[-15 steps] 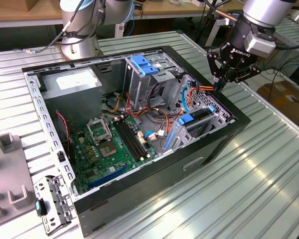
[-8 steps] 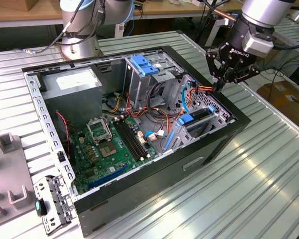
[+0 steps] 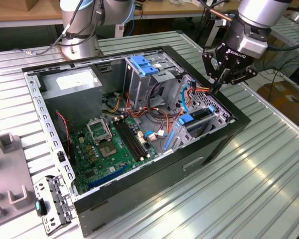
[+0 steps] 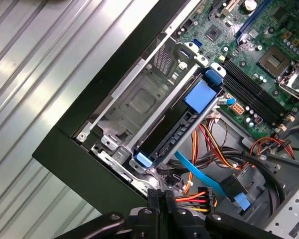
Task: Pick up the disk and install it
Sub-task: 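Insert the first disk wire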
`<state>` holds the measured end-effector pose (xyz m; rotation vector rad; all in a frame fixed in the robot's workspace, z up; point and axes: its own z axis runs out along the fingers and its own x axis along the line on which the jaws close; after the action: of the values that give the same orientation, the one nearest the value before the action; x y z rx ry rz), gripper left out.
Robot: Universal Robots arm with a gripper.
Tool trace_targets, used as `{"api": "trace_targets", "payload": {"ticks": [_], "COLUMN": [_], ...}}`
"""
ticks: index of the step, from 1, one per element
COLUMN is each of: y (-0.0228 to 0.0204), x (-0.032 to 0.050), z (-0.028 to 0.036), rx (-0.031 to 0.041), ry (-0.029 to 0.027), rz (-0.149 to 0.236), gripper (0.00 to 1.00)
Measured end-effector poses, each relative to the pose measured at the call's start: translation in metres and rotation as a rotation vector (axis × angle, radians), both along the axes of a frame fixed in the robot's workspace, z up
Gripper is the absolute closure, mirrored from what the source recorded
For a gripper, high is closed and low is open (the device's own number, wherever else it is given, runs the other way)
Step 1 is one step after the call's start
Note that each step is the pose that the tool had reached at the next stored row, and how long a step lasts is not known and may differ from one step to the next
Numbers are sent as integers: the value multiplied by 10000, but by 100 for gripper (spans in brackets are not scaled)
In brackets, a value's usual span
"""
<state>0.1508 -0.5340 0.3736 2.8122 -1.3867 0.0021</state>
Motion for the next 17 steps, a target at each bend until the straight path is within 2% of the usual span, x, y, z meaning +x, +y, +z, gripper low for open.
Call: {"api": "trace_targets", "payload": {"ticks": [5, 10, 13, 17], "y": [0, 0, 0, 0], "x": [0, 0, 0, 0], "z": [-9, -12, -15, -16], "rx": [1, 0, 0, 1], "ry": [0, 0, 0, 0], "rz": [-813, -1464, -2238, -2854], "gripper": [84, 84, 84, 84]}}
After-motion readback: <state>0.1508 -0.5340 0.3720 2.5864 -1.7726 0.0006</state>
